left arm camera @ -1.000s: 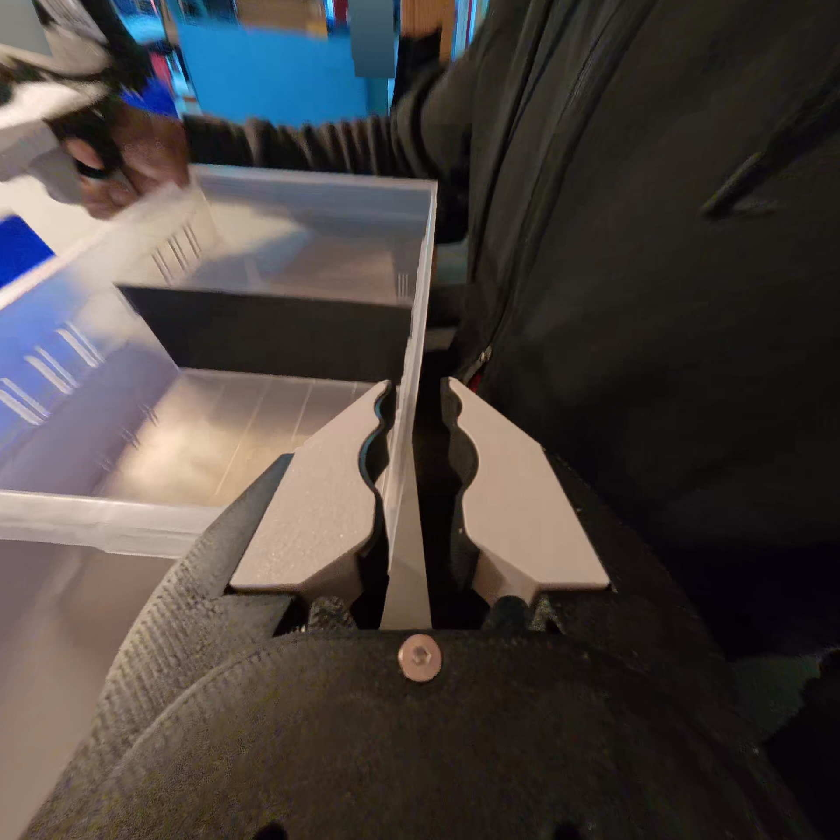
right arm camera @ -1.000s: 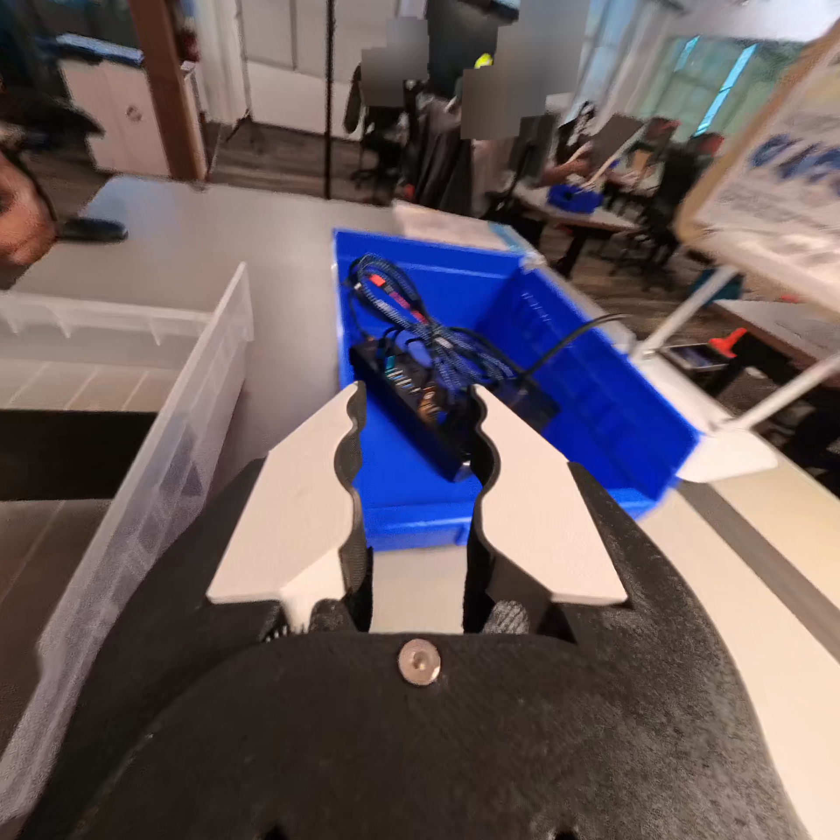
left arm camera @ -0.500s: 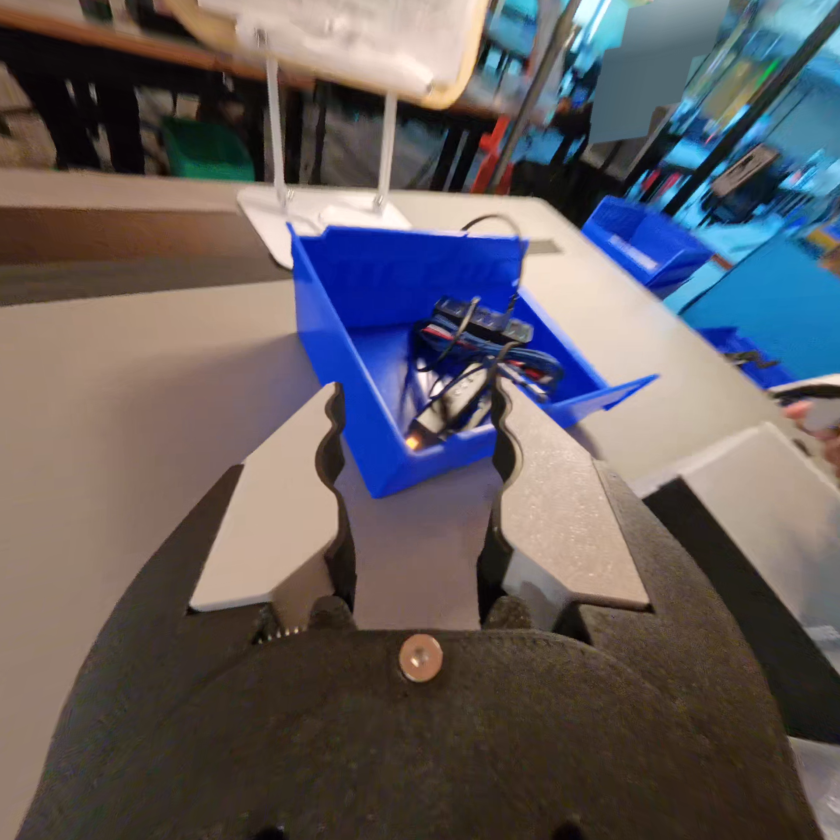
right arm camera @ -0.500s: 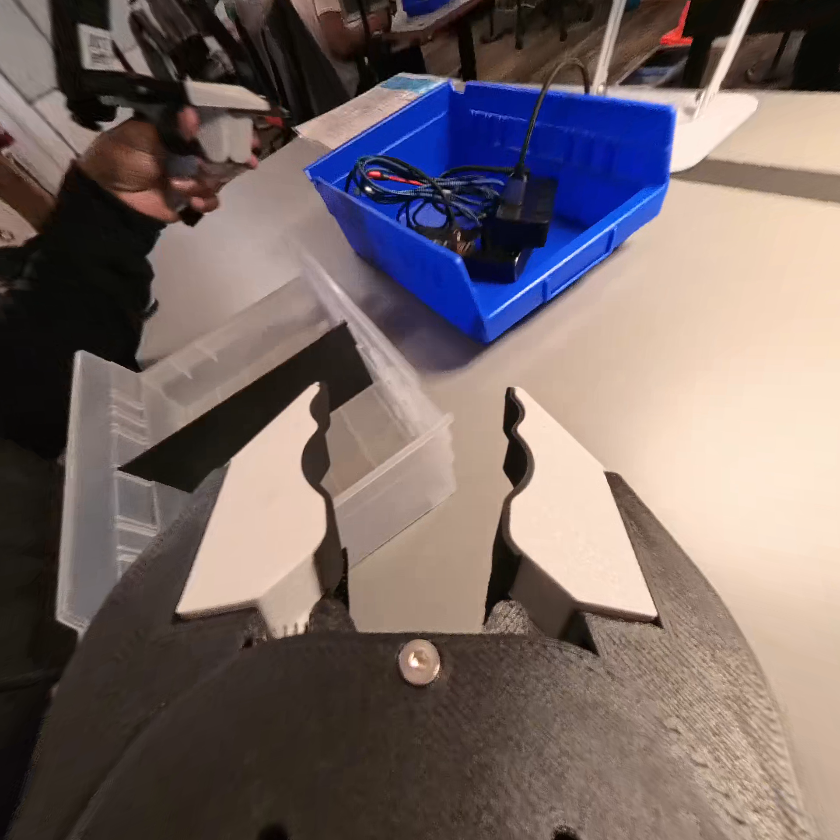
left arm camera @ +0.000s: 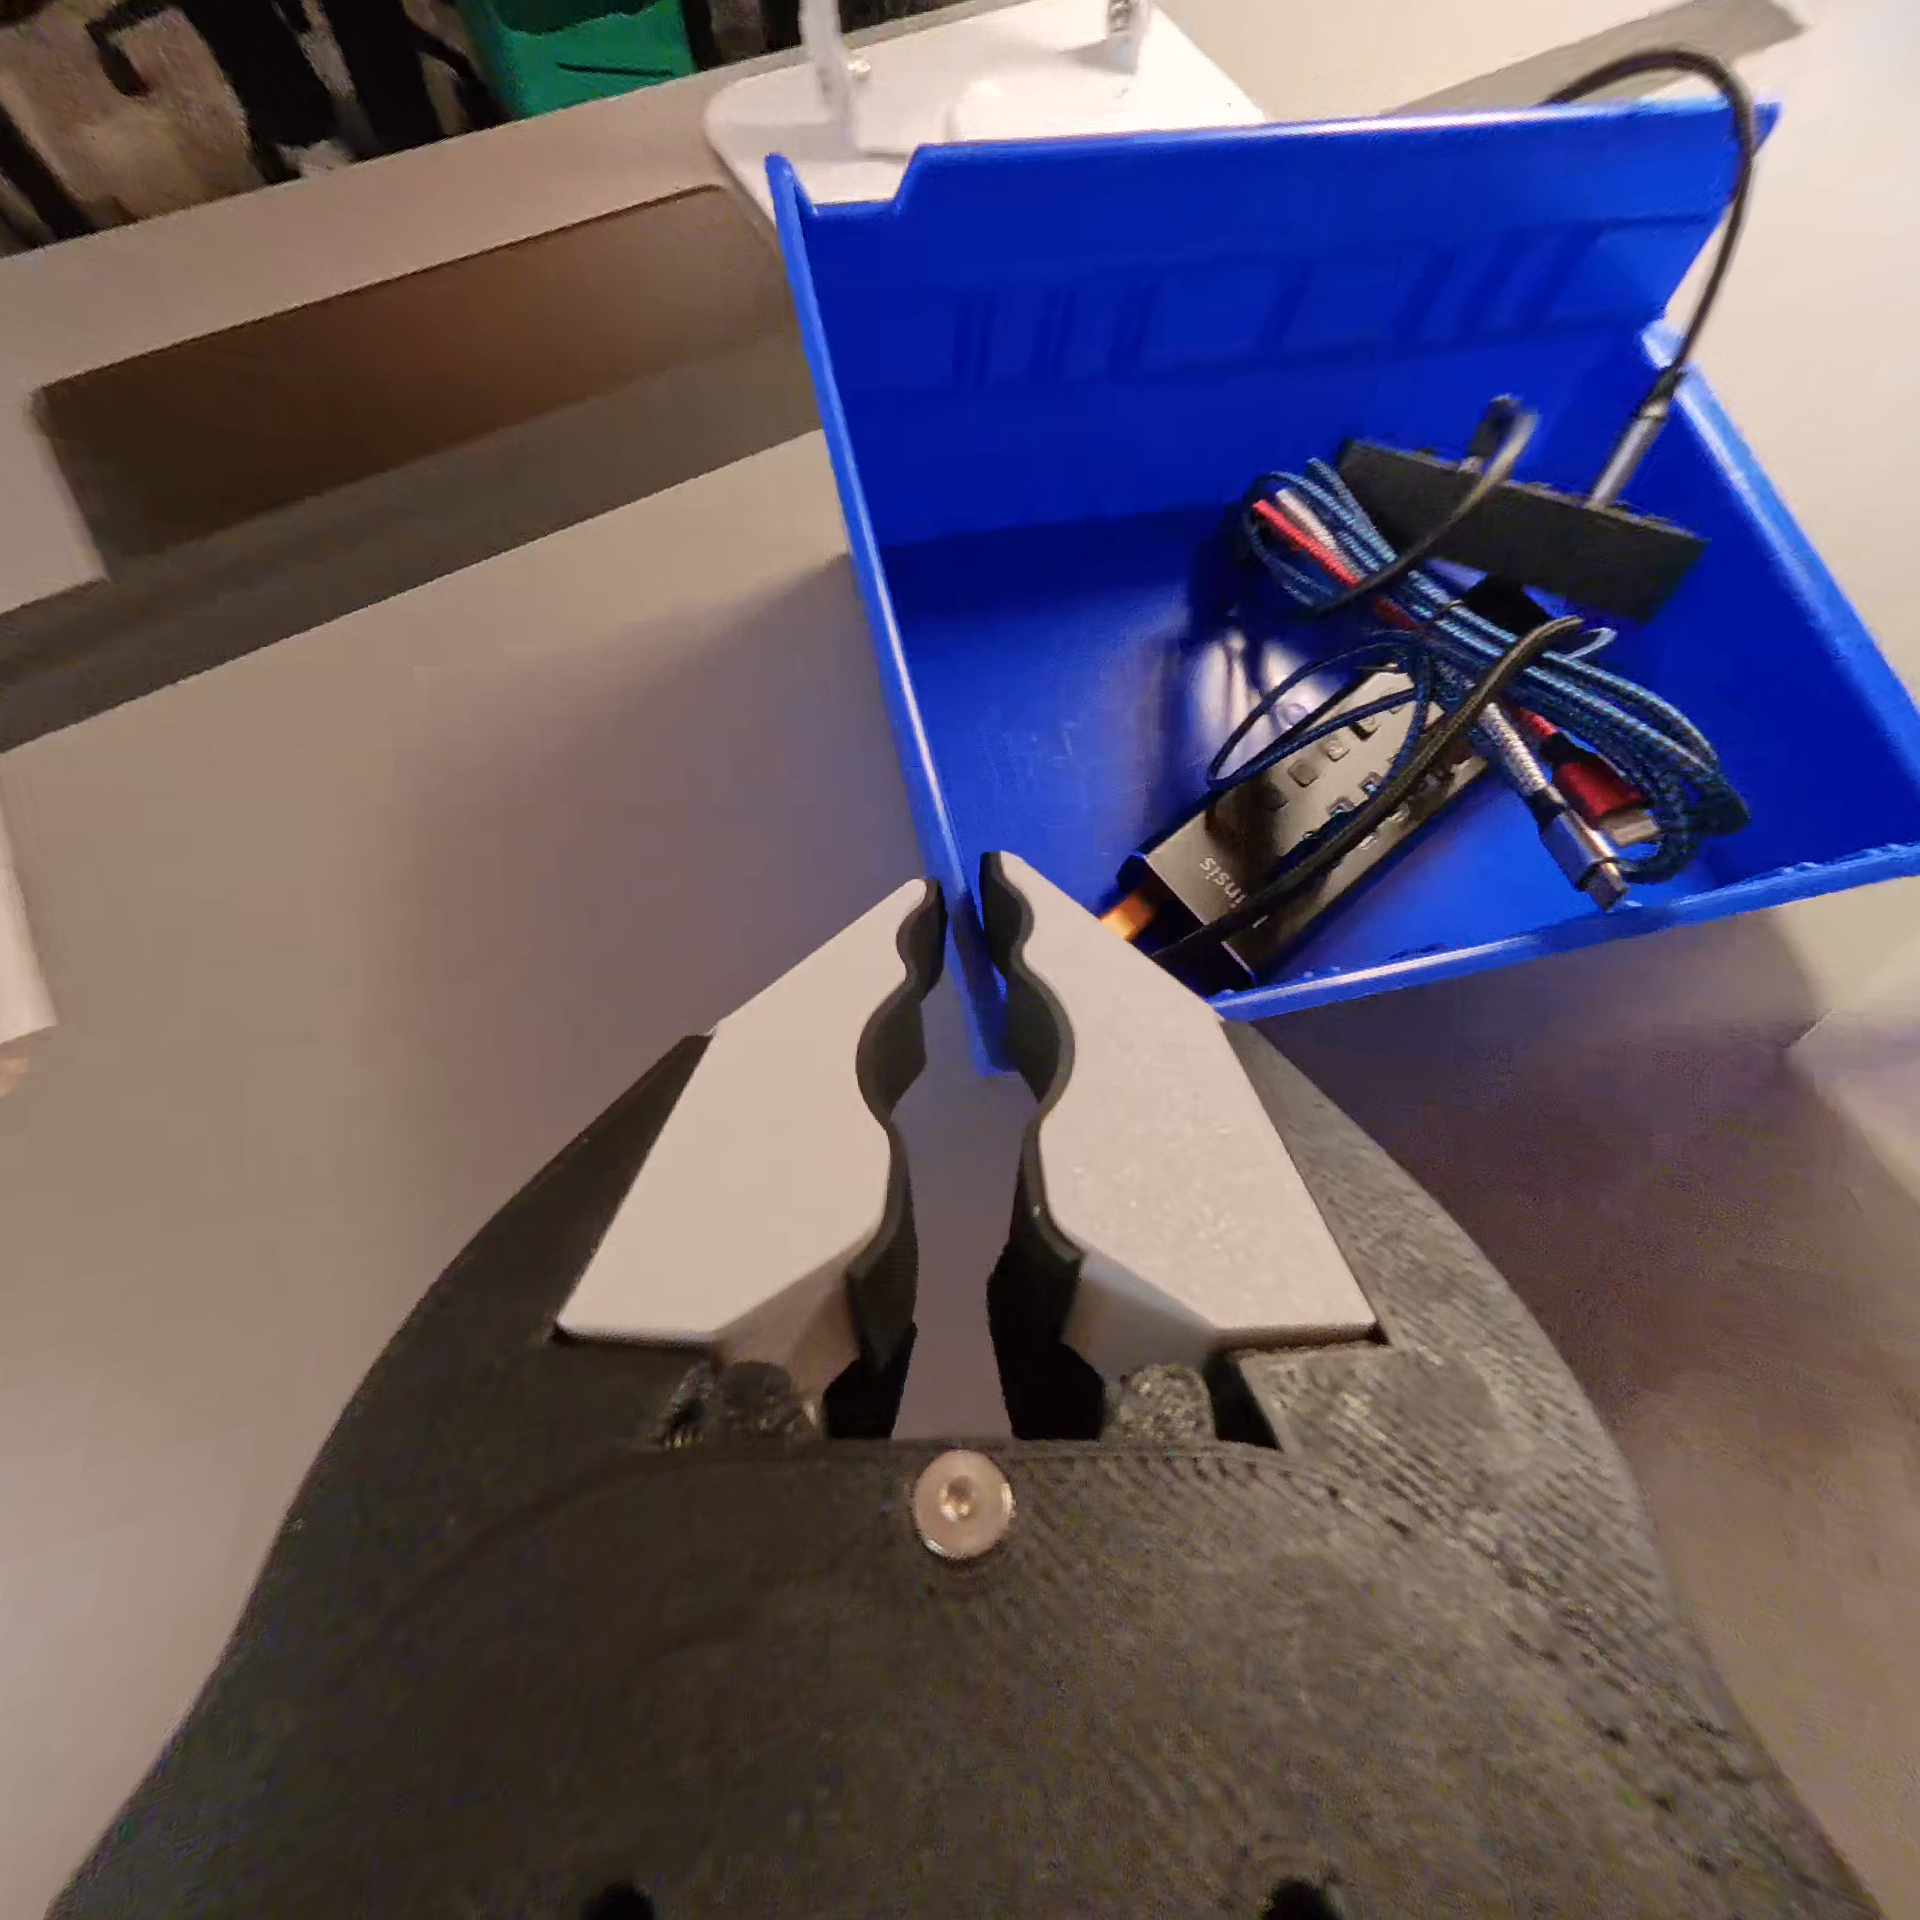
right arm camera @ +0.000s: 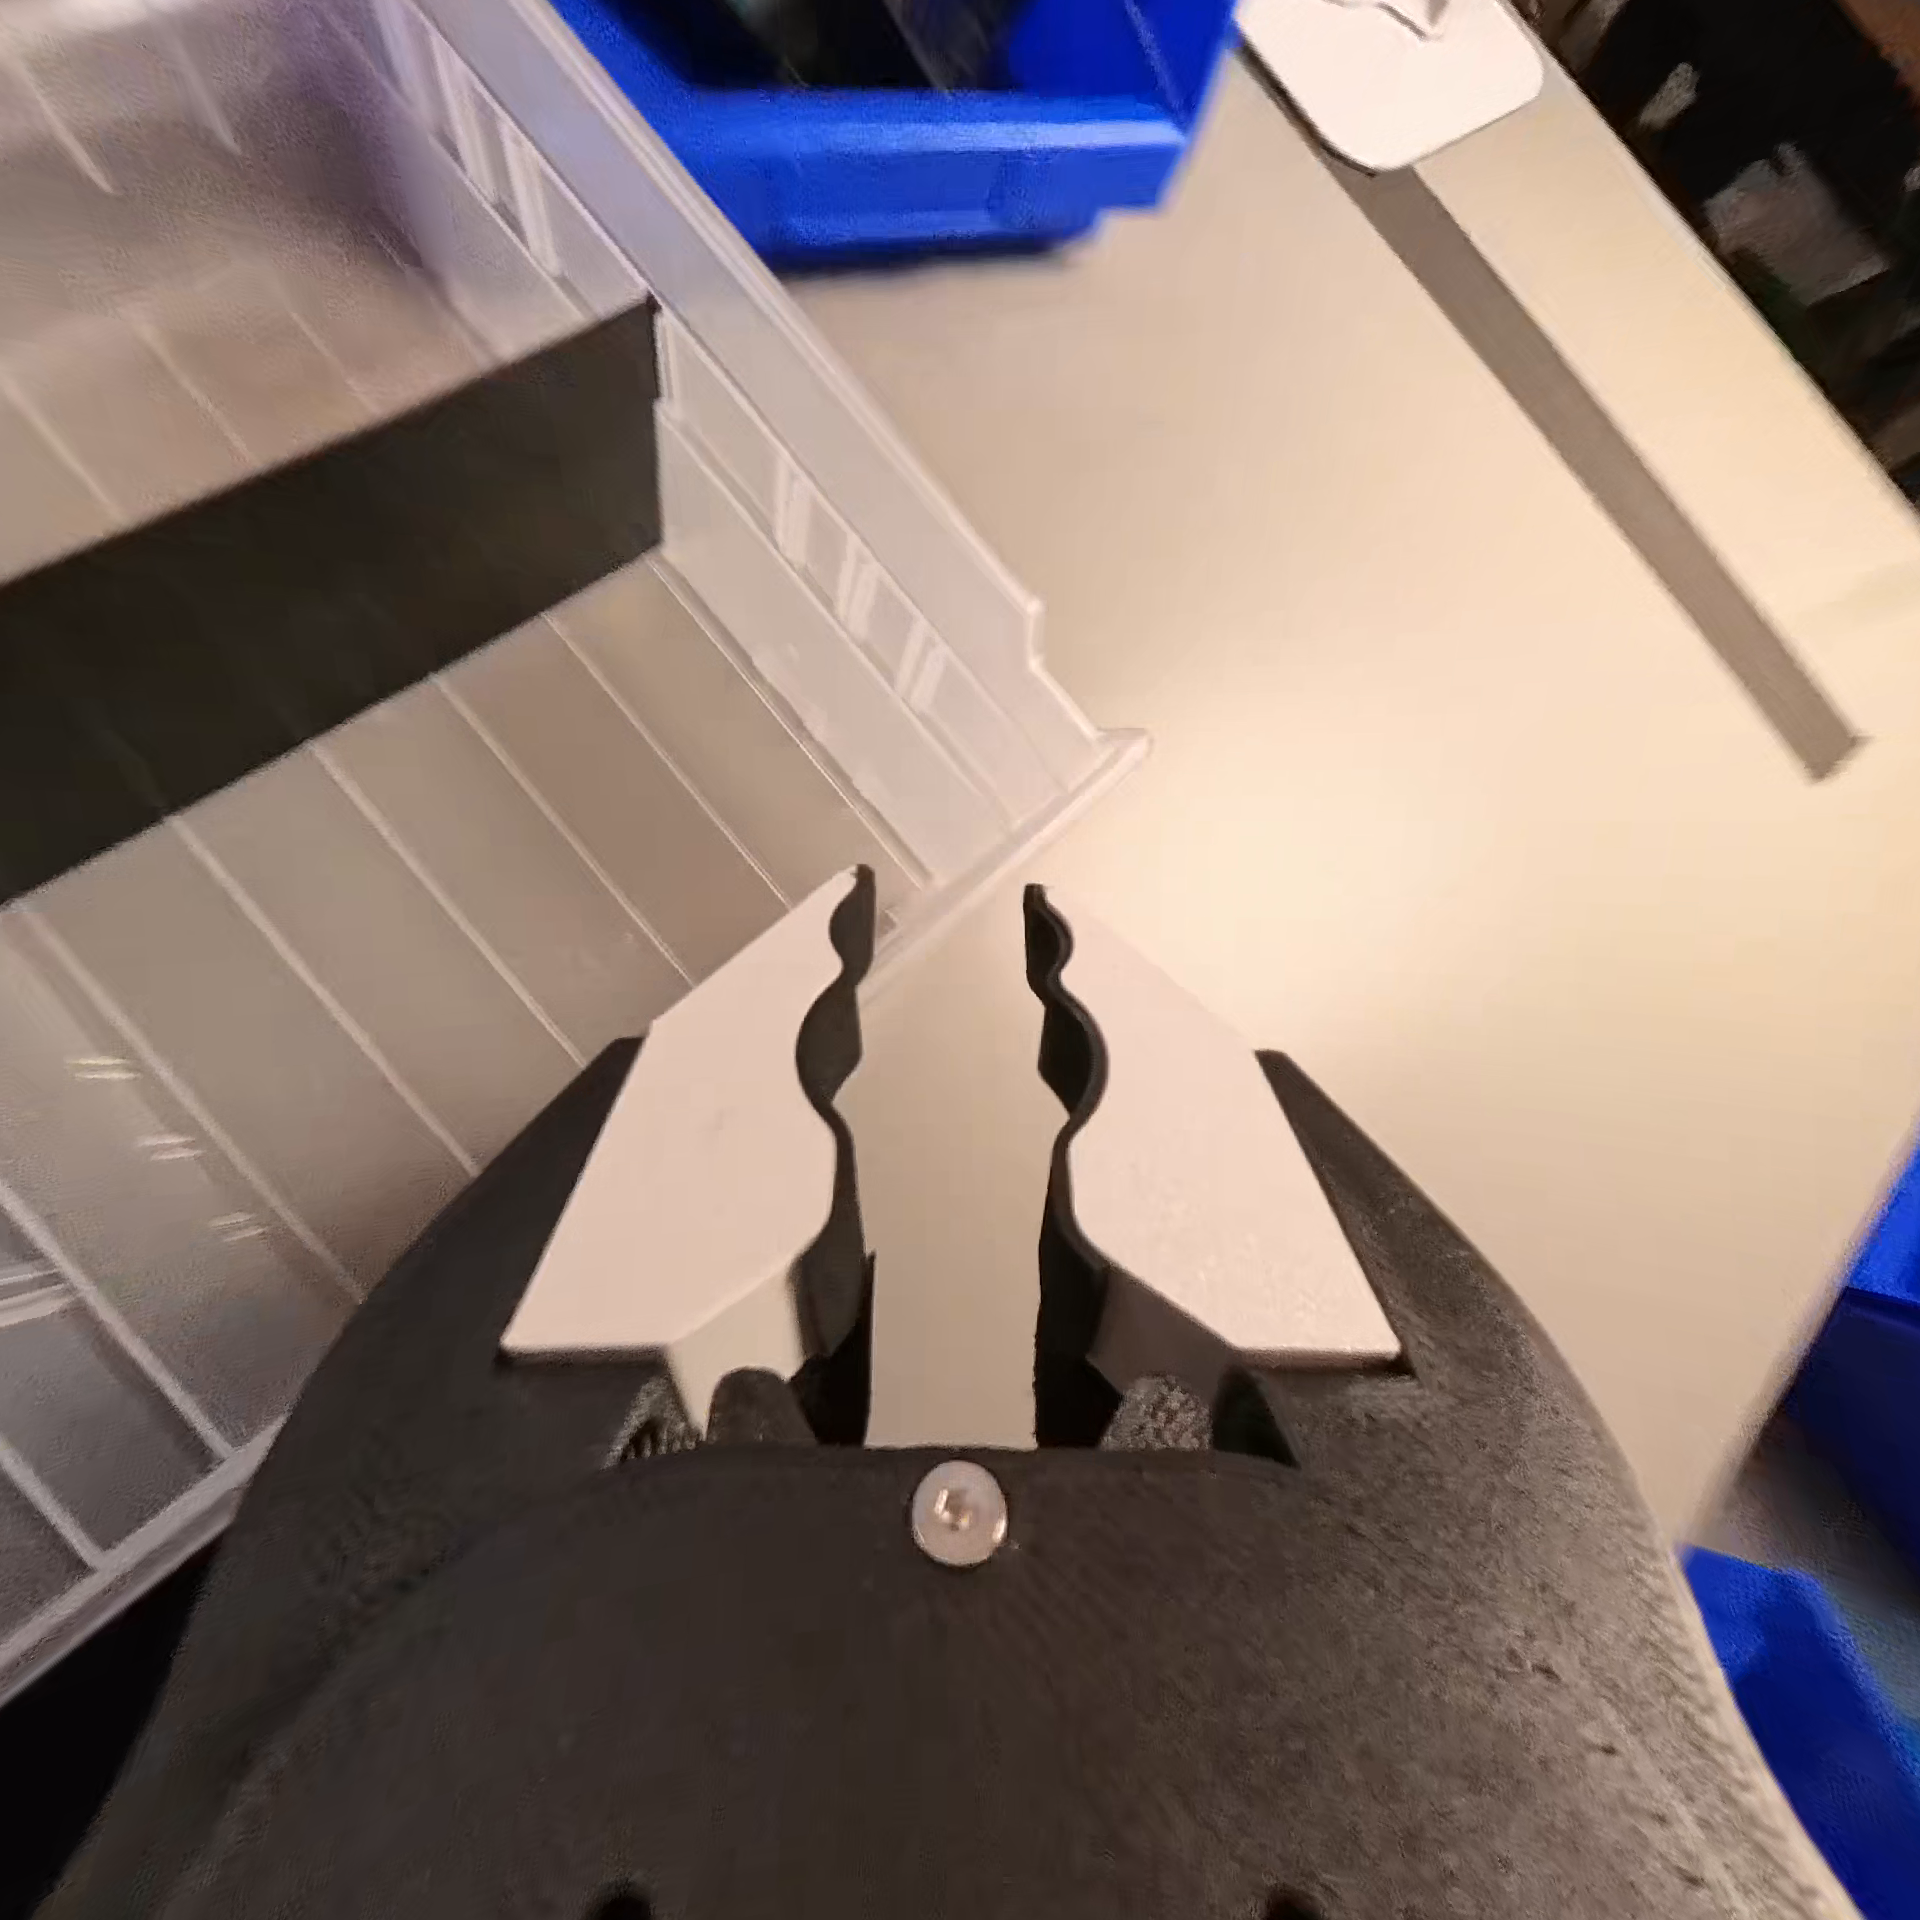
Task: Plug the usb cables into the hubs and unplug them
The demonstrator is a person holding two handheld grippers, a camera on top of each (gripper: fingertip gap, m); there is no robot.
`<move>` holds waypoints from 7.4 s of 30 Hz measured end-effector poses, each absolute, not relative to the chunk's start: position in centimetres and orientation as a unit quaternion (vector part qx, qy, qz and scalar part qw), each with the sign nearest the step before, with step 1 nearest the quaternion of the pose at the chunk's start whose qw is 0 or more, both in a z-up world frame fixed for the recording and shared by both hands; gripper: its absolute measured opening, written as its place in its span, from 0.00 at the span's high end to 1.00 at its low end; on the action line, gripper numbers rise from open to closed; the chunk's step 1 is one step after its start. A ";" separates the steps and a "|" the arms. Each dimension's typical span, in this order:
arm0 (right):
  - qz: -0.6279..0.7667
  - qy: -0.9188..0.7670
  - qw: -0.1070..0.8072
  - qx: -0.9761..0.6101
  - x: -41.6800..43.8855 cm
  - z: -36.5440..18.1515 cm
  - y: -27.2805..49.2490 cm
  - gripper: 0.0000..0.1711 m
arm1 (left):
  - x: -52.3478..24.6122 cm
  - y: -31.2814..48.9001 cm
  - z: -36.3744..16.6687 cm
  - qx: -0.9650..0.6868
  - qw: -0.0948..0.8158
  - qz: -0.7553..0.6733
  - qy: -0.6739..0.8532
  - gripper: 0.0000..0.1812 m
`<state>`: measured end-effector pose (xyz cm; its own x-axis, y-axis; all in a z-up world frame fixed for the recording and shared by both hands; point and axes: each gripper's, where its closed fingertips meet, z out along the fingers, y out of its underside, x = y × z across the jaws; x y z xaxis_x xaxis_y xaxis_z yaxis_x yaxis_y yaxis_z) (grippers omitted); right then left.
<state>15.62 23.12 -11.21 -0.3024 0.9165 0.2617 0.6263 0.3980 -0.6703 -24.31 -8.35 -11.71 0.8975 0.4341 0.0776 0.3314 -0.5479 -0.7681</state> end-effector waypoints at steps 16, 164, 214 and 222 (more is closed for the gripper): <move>0.282 -0.767 0.228 -0.530 13.7 -10.8 20.6 0.67 | -16.3 -12.8 -5.6 -0.904 0.378 0.185 -0.073 0.68; 0.822 -0.135 0.335 -0.440 13.6 4.7 13.7 0.65 | 3.8 -5.0 0.7 -0.253 0.846 -0.417 -0.217 0.60; 0.306 -0.554 0.425 -0.647 8.3 -15.4 28.7 0.83 | -24.0 -37.5 -12.0 -0.856 0.259 0.373 -0.249 0.77; 0.325 -0.541 0.418 -0.653 8.4 -15.1 28.9 0.83 | -26.2 -38.0 -6.5 -0.805 0.313 0.429 -0.266 0.96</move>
<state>8.44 28.90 -15.14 0.2035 0.9787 0.0270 0.4343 -0.0655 -0.8984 -26.22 -38.01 -6.53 0.4906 0.6963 -0.5240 0.1592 -0.6628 -0.7317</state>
